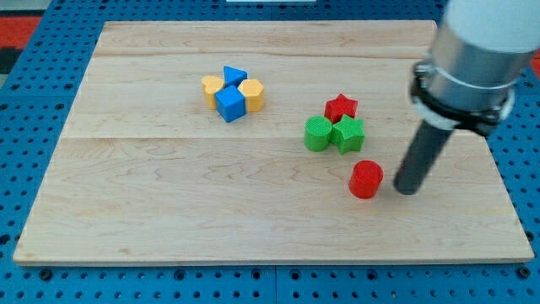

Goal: Move the red circle towards the group of the blocks

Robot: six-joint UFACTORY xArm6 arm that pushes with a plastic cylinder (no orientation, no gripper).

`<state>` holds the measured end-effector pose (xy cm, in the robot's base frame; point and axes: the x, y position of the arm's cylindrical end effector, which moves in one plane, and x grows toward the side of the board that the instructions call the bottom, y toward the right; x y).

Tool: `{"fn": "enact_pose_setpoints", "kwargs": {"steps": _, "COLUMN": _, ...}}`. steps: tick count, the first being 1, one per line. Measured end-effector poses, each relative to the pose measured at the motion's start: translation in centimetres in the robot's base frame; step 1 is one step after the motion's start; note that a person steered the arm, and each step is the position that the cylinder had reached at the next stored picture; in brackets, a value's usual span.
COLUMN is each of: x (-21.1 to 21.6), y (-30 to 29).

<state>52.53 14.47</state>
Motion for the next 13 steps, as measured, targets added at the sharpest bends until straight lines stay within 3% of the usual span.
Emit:
{"fn": "enact_pose_setpoints", "kwargs": {"steps": 2, "x": -0.5, "y": -8.8}}
{"fn": "enact_pose_setpoints", "kwargs": {"steps": 4, "x": -6.2, "y": -14.8}}
{"fn": "enact_pose_setpoints", "kwargs": {"steps": 8, "x": -9.0, "y": -14.7}}
{"fn": "enact_pose_setpoints", "kwargs": {"steps": 12, "x": -9.0, "y": -18.9}}
{"fn": "enact_pose_setpoints", "kwargs": {"steps": 13, "x": -7.3, "y": -18.9}}
